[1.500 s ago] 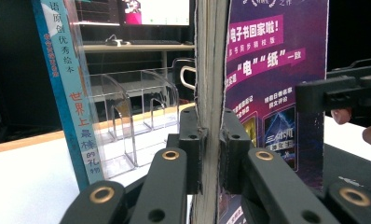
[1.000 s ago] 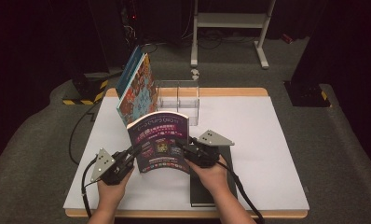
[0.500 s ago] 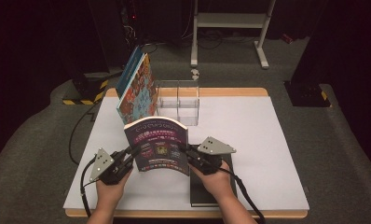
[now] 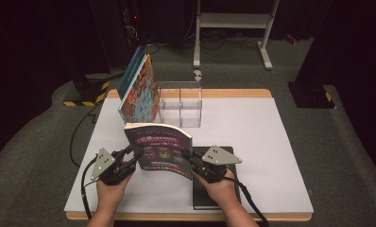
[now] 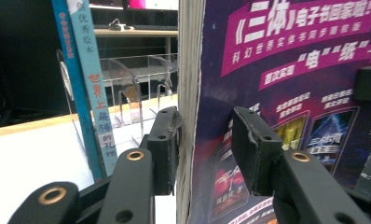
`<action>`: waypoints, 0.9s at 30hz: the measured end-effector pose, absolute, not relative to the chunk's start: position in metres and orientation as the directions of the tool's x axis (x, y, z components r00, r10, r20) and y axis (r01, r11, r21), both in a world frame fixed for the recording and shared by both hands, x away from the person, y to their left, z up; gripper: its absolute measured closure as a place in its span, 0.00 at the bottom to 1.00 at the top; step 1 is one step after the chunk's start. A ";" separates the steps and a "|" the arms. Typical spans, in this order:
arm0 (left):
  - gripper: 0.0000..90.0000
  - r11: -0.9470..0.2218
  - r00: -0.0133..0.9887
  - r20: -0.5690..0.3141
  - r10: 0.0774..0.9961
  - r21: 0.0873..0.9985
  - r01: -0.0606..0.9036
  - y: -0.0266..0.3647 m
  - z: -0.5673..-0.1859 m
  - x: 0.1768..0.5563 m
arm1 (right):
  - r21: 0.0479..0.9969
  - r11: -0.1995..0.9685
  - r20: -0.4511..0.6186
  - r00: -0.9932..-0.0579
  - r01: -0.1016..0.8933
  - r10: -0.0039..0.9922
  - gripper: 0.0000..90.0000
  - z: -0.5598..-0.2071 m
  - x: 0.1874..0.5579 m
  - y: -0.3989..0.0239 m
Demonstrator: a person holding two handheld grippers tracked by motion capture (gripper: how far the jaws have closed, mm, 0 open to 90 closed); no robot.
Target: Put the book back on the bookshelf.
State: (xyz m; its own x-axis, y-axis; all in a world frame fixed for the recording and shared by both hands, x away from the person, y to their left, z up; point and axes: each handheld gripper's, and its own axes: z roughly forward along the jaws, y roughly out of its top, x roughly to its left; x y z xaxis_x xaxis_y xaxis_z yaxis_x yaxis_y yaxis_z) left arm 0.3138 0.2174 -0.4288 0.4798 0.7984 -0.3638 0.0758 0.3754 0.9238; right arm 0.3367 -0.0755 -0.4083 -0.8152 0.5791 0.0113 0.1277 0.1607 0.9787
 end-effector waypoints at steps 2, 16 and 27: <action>0.66 0.377 0.469 -0.367 0.803 0.923 0.076 0.220 -0.429 0.315 | 0.980 0.153 0.016 -0.812 0.129 0.584 0.93 -0.409 0.336 -0.076; 0.79 0.302 0.452 -0.341 0.824 0.940 0.160 0.191 -0.445 0.327 | 0.986 0.100 0.044 -0.778 0.137 0.627 0.93 -0.414 0.334 -0.077; 0.81 0.281 0.420 -0.322 0.848 0.946 0.160 0.162 -0.446 0.368 | 0.989 0.086 0.040 -0.769 0.122 0.638 0.93 -0.415 0.329 -0.076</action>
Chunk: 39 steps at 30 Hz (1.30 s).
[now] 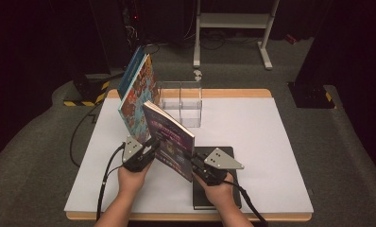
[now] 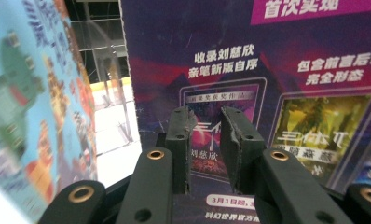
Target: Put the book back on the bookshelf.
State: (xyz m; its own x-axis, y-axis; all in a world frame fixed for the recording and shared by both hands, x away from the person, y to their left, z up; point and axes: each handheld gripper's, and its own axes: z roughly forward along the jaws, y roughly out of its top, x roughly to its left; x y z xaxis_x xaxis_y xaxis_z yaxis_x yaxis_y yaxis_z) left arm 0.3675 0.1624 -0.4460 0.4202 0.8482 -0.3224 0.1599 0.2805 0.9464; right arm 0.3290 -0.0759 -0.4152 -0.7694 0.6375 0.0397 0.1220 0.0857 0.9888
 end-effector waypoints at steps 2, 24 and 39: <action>0.81 0.292 0.424 -0.332 0.843 0.943 0.157 0.158 -0.444 0.373 | 0.991 0.073 0.040 -0.763 0.113 0.645 0.93 -0.416 0.328 -0.075; 0.68 0.287 0.471 -0.333 0.817 0.943 0.169 0.153 -0.435 0.365 | 0.996 0.032 0.036 -0.693 0.085 0.720 0.91 -0.423 0.330 -0.065; 0.44 0.361 0.550 -0.388 0.740 0.918 0.163 0.151 -0.408 0.320 | 0.990 0.080 0.029 -0.722 0.117 0.692 0.81 -0.432 0.326 -0.063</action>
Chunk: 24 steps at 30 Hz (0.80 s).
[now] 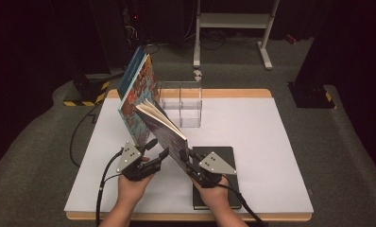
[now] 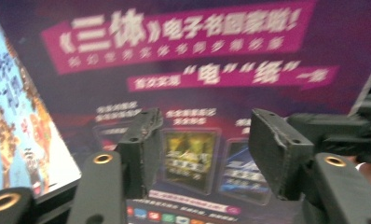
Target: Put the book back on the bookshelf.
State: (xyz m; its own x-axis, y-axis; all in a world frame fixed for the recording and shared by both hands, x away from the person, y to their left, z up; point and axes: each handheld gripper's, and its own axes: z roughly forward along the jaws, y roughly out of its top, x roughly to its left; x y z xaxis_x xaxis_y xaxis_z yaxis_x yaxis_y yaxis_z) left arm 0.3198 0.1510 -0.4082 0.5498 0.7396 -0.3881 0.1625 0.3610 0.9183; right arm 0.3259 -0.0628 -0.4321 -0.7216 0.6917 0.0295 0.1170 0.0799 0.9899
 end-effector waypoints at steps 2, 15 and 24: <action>0.42 0.362 0.565 -0.384 0.730 0.919 0.156 0.147 -0.404 0.316 | 0.990 0.078 0.034 -0.722 0.121 0.691 0.81 -0.433 0.326 -0.063; 0.26 0.385 0.623 -0.404 0.670 0.907 0.174 0.115 -0.380 0.306 | 0.984 0.080 0.066 -0.733 0.162 0.677 0.83 -0.440 0.325 -0.063; 0.21 0.393 0.581 -0.410 0.703 0.905 0.163 0.104 -0.379 0.307 | 0.977 0.112 0.070 -0.763 0.184 0.643 0.75 -0.440 0.314 -0.068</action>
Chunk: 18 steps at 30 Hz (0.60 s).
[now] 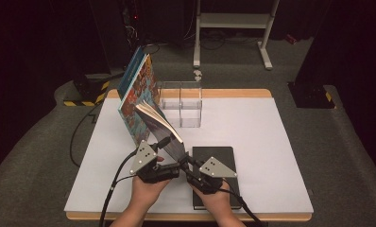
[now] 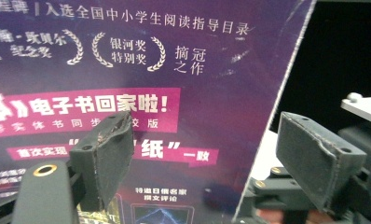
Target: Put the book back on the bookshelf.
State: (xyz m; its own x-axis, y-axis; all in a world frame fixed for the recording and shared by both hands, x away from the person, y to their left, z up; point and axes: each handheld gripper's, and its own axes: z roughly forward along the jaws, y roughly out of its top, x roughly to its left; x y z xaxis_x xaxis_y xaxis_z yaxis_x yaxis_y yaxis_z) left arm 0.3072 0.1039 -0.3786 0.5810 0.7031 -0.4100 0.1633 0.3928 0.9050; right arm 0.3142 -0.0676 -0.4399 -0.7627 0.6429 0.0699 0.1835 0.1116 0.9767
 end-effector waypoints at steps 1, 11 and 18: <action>0.21 0.393 0.573 -0.409 0.711 0.906 0.160 0.104 -0.379 0.307 | 0.975 0.112 0.077 -0.766 0.192 0.638 0.75 -0.440 0.313 -0.069; 0.21 0.394 0.510 -0.407 0.758 0.909 0.139 0.101 -0.377 0.311 | 0.973 0.127 0.076 -0.788 0.192 0.610 0.78 -0.441 0.310 -0.066; 0.33 0.359 0.498 -0.372 0.784 0.925 0.126 0.106 -0.379 0.313 | 0.975 0.129 0.075 -0.810 0.183 0.582 0.77 -0.440 0.310 -0.060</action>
